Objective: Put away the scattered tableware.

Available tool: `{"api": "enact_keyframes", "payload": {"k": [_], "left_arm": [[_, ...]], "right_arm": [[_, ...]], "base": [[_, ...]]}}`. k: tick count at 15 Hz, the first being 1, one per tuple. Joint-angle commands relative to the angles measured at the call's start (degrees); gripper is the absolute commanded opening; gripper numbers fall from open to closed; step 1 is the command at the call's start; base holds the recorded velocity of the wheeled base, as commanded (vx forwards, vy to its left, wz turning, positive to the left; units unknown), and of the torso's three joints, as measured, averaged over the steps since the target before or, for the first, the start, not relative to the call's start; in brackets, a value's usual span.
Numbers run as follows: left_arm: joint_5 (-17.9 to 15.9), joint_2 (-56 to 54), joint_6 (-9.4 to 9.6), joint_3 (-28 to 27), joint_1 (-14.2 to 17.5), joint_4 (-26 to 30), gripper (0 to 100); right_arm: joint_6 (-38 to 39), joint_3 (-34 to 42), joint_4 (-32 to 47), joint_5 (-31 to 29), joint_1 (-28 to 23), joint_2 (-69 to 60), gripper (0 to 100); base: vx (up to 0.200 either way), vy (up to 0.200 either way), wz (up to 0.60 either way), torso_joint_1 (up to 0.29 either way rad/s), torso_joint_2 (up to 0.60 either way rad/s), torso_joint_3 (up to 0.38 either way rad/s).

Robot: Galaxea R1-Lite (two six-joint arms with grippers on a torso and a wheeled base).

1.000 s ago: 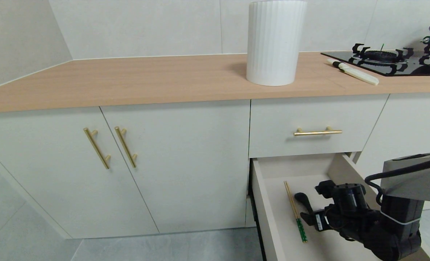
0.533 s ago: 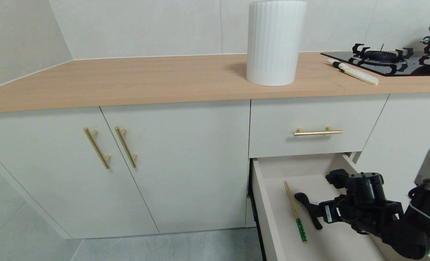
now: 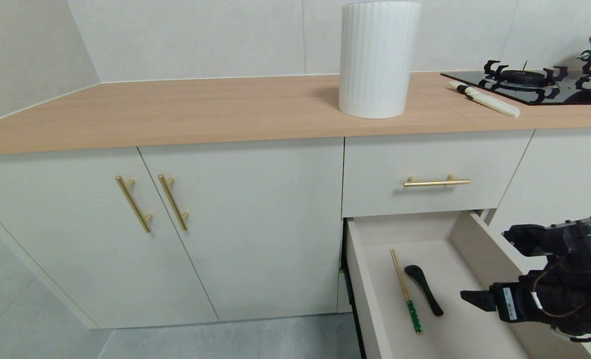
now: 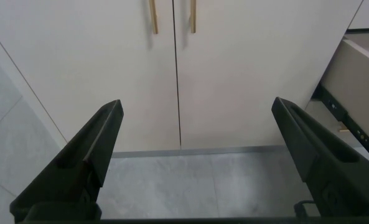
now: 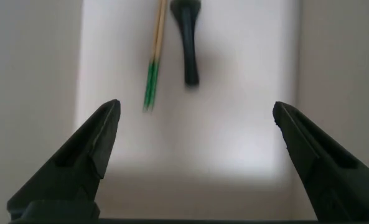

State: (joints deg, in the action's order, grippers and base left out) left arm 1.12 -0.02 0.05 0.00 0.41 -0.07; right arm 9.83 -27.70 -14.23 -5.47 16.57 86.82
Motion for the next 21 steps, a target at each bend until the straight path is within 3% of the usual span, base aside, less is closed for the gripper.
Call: {"api": "enact_keyframes", "payload": {"k": [1, 2, 7, 13, 21], "left_arm": [[0.0, 0.0, -0.05, 0.0, 0.0, 0.0, 100], [0.0, 0.0, 0.13, 0.0, 0.0, 0.0, 100], [0.0, 0.0, 0.04, 0.0, 0.0, 0.0, 100], [0.0, 0.0, 0.04, 0.0, 0.0, 0.0, 100], [0.0, 0.0, 0.04, 0.0, 0.1, 0.0, 100]], "right_arm": [[0.6, -0.5, 2.1, -0.1, 0.8, -8.2, 100], [0.6, -1.2, 8.2, -0.4, 1.9, -10.6, 100], [0.4, -1.8, 12.1, -0.6, 2.2, -11.1, 100], [-2.6, -1.6, 16.8, -0.4, 3.7, -14.0, 100], [-2.4, -3.1, 27.9, -0.3, 7.8, -5.5, 100]], "base": [[0.000, 0.000, 0.00, 0.000, 0.00, 0.000], [0.000, 0.000, 0.00, 0.000, 0.00, 0.000], [0.000, 0.000, 0.00, 0.000, 0.00, 0.000], [-0.200, 0.000, 0.00, -0.002, 0.00, -0.001], [0.000, 0.000, 0.00, 0.000, 0.00, 0.000]]}}
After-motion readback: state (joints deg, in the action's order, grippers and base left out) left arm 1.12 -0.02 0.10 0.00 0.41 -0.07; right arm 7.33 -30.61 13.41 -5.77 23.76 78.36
